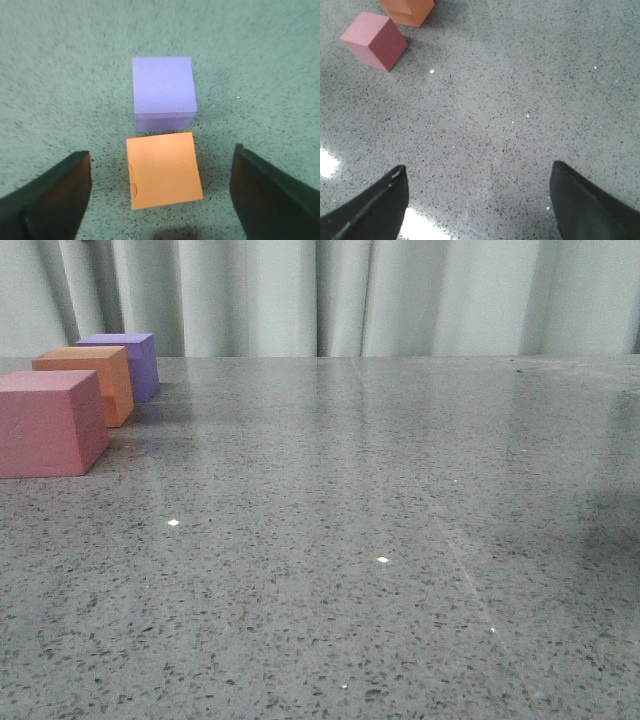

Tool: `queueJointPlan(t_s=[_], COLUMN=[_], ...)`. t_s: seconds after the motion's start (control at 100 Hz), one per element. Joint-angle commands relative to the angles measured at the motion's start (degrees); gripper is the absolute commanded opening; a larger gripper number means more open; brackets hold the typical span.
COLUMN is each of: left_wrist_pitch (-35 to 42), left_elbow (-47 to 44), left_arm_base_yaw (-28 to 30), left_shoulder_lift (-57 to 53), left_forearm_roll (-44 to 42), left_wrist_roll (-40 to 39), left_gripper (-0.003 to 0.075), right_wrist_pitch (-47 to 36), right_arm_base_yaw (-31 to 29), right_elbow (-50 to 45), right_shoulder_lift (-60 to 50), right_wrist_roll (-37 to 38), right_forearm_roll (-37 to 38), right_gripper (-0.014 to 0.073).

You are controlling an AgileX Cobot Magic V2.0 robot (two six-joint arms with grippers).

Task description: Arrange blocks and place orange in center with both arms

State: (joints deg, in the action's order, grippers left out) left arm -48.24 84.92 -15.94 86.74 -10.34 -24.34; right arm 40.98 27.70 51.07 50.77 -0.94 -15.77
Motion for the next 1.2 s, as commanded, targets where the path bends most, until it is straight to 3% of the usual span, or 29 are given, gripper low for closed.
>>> queueJointPlan(t_s=[0.0, 0.41, 0.63, 0.73, 0.91, 1.04, 1.19], left_wrist_pitch=[4.23, 16.76, 20.43, 21.74, 22.09, 24.01, 24.5], left_elbow=[-1.12, -24.11, -33.42, -37.3, -43.73, -48.58, -53.26], left_arm_base_yaw=[-0.16, -0.16, -0.16, -0.16, -0.16, -0.16, -0.16], left_shoulder_lift=[-6.62, -30.35, -41.51, -45.67, -51.04, -54.53, -59.07], left_forearm_roll=[-0.74, -0.83, -0.83, -1.16, -1.66, -1.66, -1.66], left_wrist_roll=[1.34, 2.38, 2.42, 2.64, 4.01, 6.6, 6.84], left_gripper=[0.0481, 0.0349, 0.0209, 0.0127, -0.0015, -0.0019, -0.0019], right_wrist_pitch=[-4.95, -10.2, -14.06, -15.32, -15.7, -15.7, -16.11], right_arm_base_yaw=[-0.22, -0.22, -0.22, -0.22, -0.22, -0.22, -0.22], right_elbow=[1.35, -2.05, -9.93, -13.1, -16.72, -18.14, -18.81], right_shoulder_lift=[-1.52, -9.08, -15.11, -17.62, -20.68, -21.86, -22.69], right_wrist_roll=[-0.55, -0.55, -0.55, -0.55, -0.55, -0.55, -0.55], right_forearm_roll=[-1.08, 5.9, 5.9, 5.84, 5.8, 5.8, 5.8], right_gripper=[0.0581, 0.0581, 0.0561, 0.0447, 0.0101, -0.0123, -0.0121])
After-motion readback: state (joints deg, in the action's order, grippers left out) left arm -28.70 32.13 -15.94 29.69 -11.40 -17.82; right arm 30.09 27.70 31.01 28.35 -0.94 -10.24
